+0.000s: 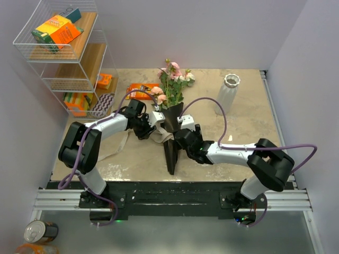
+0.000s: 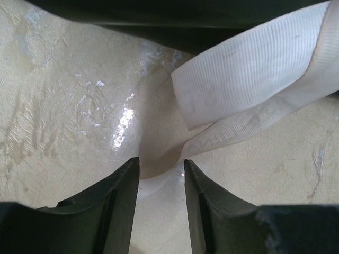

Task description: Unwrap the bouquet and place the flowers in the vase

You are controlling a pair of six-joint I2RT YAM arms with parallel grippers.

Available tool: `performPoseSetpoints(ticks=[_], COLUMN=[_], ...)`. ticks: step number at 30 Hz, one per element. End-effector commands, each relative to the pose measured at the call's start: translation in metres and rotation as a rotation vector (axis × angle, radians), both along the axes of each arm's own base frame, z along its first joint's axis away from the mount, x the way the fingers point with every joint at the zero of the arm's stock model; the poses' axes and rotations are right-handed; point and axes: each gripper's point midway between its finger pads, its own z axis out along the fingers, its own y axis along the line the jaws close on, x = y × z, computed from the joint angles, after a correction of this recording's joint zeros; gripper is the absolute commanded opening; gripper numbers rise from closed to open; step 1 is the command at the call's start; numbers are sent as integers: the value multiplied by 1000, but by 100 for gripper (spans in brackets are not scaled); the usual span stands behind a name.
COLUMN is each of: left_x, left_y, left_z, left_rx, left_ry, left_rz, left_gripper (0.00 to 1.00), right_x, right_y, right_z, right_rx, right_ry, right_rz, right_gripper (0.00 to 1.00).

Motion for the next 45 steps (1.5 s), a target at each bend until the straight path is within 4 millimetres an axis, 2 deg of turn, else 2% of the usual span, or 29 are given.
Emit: performPoseSetpoints(ticks=[1, 6, 10, 13, 18, 21, 25, 26, 27, 30, 31, 36, 38, 39, 41, 42, 45], left_x=[11, 11, 11, 15, 14, 18, 53, 57, 71, 81, 86, 81, 78, 74, 72, 70, 66], left_y=[-11, -35, -55, -63, -71, -73, -72, -71, -74, -70, -71, -78, -78, -77, -75, -74, -67], left_z=[13, 37, 52, 56, 51, 48, 46, 35, 41, 29, 31, 32, 31, 30, 31, 31, 39], left_rx=[-37, -146, -192, -213, -237, -247, -195, -168, -159, -104, -107, -116, -114, -110, -105, -101, -81], left_ry=[-32, -17, -10, 11, 66, 70, 7, 28, 1, 12, 0, 2, 5, 11, 7, 8, -9], left_rz=[-4, -3, -39, -38, -39, -19, 72, 98, 120, 169, 172, 153, 140, 135, 126, 122, 115], left_gripper=[45, 43, 42, 40, 40, 40, 40, 40, 40, 40, 40, 40, 40, 40, 41, 41, 45], right_x=[-12, -15, -2, 9, 20, 21, 20, 19, 19, 20, 20, 19, 18, 17, 16, 15, 15], right_y=[-16, -12, -3, 7, 15, 20, 29, 30, 31, 34, 34, 43, 45, 45, 48, 49, 46], right_z=[-11, -7, 3, 7, 3, -2, 1, 2, 4, 7, 4, -3, -7, -10, -10, -10, -5], right_rx=[3, 27, 22, 4, -31, -24, 16, 25, 25, 17, 6, 1, 5, 12, 23, 31, 48], right_ry=[30, 18, -37, -81, -116, -131, -138, -141, -145, -156, -153, -130, -120, -114, -112, -111, -118], right_rz=[-57, -36, -27, -6, 11, 47, 86, 93, 102, 116, 121, 152, 166, 164, 176, 179, 162], right_gripper=[76, 76, 76, 76, 74, 67, 64, 64, 64, 65, 67, 67, 64, 61, 50, 35, 5])
